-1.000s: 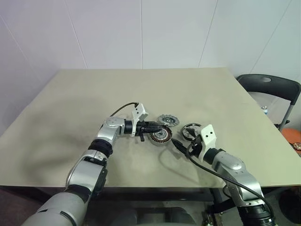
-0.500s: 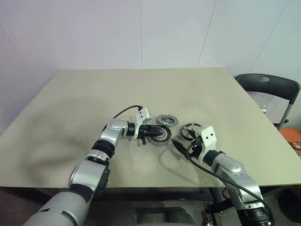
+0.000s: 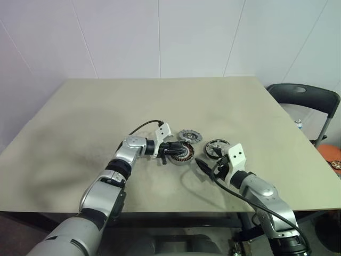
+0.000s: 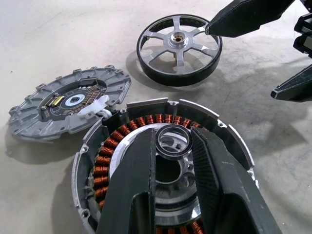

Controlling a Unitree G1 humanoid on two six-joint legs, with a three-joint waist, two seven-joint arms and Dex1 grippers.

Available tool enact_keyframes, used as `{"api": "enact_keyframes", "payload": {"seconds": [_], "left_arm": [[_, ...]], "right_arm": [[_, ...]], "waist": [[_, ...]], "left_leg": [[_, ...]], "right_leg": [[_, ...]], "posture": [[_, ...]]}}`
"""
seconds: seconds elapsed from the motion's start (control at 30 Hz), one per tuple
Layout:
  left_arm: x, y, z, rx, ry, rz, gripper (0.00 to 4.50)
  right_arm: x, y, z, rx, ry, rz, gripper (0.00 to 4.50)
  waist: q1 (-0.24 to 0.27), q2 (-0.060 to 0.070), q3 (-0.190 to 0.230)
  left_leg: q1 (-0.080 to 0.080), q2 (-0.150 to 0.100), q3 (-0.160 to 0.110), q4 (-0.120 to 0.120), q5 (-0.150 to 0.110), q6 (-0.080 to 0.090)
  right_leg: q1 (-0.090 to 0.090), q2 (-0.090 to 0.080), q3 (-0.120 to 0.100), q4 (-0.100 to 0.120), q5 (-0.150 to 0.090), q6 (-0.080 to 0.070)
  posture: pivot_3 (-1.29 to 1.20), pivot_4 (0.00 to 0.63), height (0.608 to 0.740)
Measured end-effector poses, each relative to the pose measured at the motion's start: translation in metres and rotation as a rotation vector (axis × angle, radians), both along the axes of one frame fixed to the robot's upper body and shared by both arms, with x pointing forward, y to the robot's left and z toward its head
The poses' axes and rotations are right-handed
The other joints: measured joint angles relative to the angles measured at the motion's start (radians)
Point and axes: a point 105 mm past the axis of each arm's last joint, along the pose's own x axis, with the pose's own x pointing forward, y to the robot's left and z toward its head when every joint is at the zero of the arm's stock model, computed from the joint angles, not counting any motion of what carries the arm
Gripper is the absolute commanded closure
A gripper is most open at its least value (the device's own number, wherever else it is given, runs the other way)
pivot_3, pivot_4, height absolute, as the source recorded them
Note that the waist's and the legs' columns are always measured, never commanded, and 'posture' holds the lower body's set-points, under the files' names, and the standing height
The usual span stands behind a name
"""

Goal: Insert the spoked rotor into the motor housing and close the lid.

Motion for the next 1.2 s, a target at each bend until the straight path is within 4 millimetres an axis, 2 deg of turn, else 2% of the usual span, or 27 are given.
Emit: {"api": "enact_keyframes", "payload": {"seconds": [0.43,0.8,1.1,1.2], "left_arm": [[0.0040,0.0067,-0.0051,0.061,-0.029,0.023,3.75],[0.0032,0.0039,-0.0044,0.055,-0.038,0.014,3.75],[0.0058,0.0047,-0.0044,0.059,-0.043,0.038,0.97],[0.0089,0.0050,-0.0019,0.056,-0.053,0.057,0.97]], "right_arm": [[-0.0005,-0.0003,0.0005,0.000,-0.003,-0.007,0.00],[-0.0007,-0.0001,0.0005,0.000,-0.003,-0.004,0.00],[-0.0006,-0.0001,0.0006,0.000,-0.003,-0.005,0.00],[-0.0006,-0.0001,0.0006,0.000,-0.003,-0.005,0.00]], "waist": [[0.000,0.000,0.000],[0.000,0.000,0.000],[0.000,0.000,0.000],[0.000,0.000,0.000]], "left_leg": [[0.000,0.000,0.000,0.000,0.000,0.000],[0.000,0.000,0.000,0.000,0.000,0.000],[0.000,0.000,0.000,0.000,0.000,0.000],[0.000,0.000,0.000,0.000,0.000,0.000]], "right_leg": [[0.000,0.000,0.000,0.000,0.000,0.000],[0.000,0.000,0.000,0.000,0.000,0.000],[0.000,0.000,0.000,0.000,0.000,0.000],[0.000,0.000,0.000,0.001,0.000,0.000]], "posture": [[0.00,0.000,0.740],[0.00,0.000,0.740],[0.00,0.000,0.740],[0.00,0.000,0.740]]}}
